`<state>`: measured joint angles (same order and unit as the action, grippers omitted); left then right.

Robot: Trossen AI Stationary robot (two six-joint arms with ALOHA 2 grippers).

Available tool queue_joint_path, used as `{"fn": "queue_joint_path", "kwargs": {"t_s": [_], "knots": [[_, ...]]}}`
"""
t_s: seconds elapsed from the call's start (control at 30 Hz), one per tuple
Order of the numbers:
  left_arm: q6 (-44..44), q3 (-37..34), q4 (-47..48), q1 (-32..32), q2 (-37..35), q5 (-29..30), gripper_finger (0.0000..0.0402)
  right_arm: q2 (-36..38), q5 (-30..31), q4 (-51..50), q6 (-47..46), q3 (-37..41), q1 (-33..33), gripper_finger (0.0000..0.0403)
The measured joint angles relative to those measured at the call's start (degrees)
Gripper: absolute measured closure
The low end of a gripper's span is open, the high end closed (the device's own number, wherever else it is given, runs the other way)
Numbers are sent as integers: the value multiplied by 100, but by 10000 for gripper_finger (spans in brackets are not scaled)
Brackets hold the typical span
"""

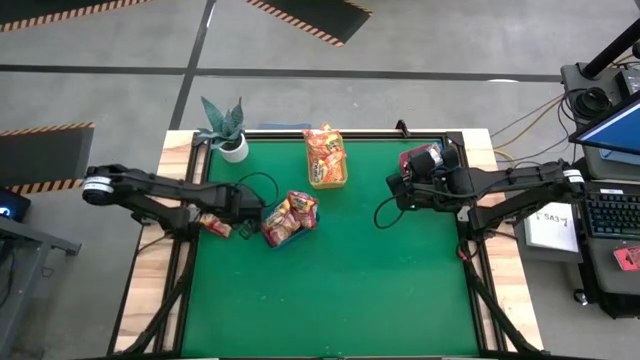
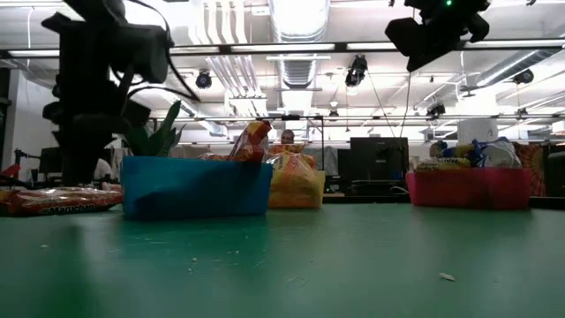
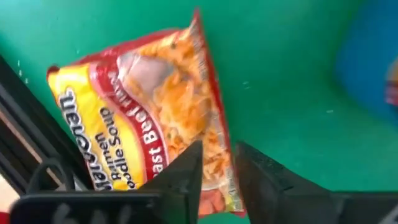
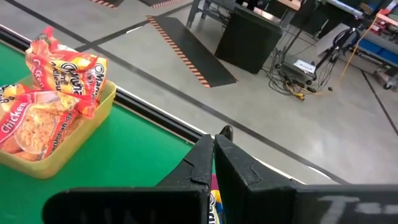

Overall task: Sort Maruchan noodles
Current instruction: Put the red noodle pack into the blue bin

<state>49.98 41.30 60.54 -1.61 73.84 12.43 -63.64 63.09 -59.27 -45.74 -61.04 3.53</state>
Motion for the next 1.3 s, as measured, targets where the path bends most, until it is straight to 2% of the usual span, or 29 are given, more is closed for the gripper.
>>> {"fn": "queue_joint_path", "kwargs": {"t_s": [0.4, 0.5, 0.6, 0.77, 0.93, 1.3], "knots": [[459, -310, -247, 15, 38, 27, 162, 0, 0, -2, -2, 24, 0, 394], [462, -493, -634, 17, 88, 128, 137, 0, 0, -2, 1, 25, -2, 394], [560, -622, -817, 17, 178, 385, 128, 0, -1, -1, 20, 28, -2, 394], [640, -669, -870, 20, 339, 749, 138, 0, -1, -2, 28, 31, -2, 394], [642, -673, -861, 20, 453, 936, 172, 0, -2, -2, 31, 31, -2, 394], [647, -687, -748, 20, 470, 958, 291, 0, -4, -4, 42, 33, -2, 394]]}}
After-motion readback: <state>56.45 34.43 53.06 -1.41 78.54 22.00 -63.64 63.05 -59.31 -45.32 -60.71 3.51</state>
